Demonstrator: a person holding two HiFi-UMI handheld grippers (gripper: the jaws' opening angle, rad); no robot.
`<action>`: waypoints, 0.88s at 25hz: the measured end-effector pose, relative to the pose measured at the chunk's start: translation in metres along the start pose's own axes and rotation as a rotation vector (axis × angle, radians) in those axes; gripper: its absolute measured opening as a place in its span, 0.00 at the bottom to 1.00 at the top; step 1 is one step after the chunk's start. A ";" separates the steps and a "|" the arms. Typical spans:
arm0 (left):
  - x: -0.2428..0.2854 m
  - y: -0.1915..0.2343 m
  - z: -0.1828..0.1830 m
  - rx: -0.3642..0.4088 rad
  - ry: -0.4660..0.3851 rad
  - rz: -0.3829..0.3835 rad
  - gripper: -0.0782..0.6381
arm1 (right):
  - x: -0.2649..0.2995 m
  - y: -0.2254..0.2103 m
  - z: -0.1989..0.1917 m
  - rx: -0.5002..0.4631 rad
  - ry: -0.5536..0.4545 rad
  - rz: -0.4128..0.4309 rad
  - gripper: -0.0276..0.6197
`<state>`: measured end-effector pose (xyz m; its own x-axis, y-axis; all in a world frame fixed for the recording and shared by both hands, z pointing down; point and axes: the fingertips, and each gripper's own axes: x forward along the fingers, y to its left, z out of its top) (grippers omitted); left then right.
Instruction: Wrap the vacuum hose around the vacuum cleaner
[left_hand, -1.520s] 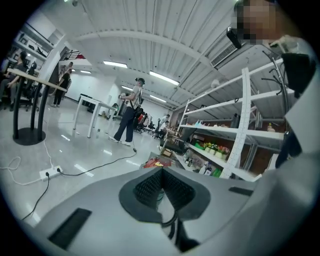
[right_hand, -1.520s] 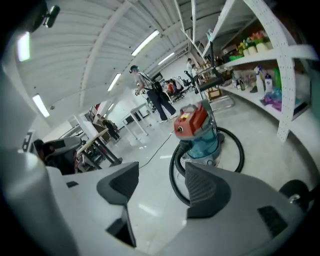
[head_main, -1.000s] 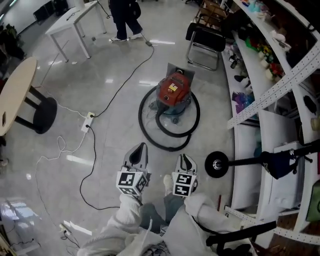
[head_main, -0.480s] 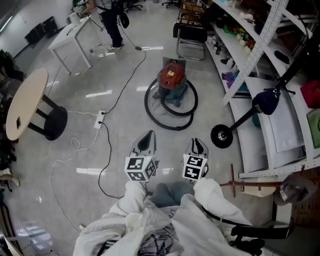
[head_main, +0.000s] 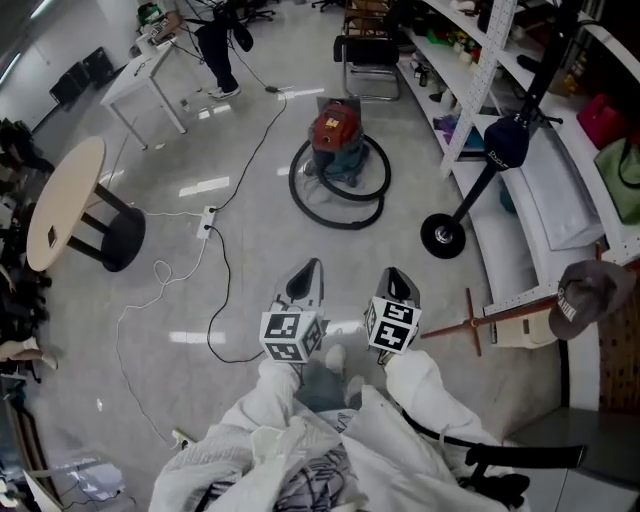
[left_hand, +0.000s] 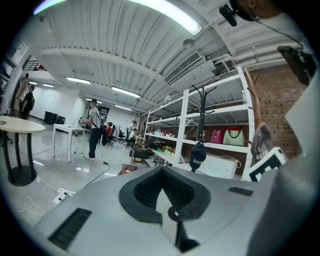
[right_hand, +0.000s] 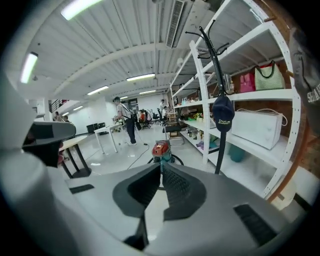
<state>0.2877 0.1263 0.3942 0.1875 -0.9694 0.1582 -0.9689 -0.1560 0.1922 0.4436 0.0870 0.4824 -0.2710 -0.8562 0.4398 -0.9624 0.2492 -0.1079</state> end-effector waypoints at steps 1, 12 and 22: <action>-0.005 -0.007 0.000 -0.004 0.004 0.007 0.11 | -0.008 0.000 -0.003 0.002 0.009 0.013 0.08; -0.042 -0.020 0.001 -0.019 0.007 0.039 0.11 | -0.049 0.026 0.020 -0.070 -0.035 0.068 0.08; -0.055 0.004 0.001 -0.025 0.016 0.045 0.11 | -0.047 0.046 0.015 -0.104 -0.009 0.074 0.06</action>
<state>0.2738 0.1785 0.3849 0.1467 -0.9722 0.1825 -0.9721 -0.1076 0.2083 0.4116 0.1318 0.4434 -0.3419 -0.8375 0.4262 -0.9329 0.3573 -0.0462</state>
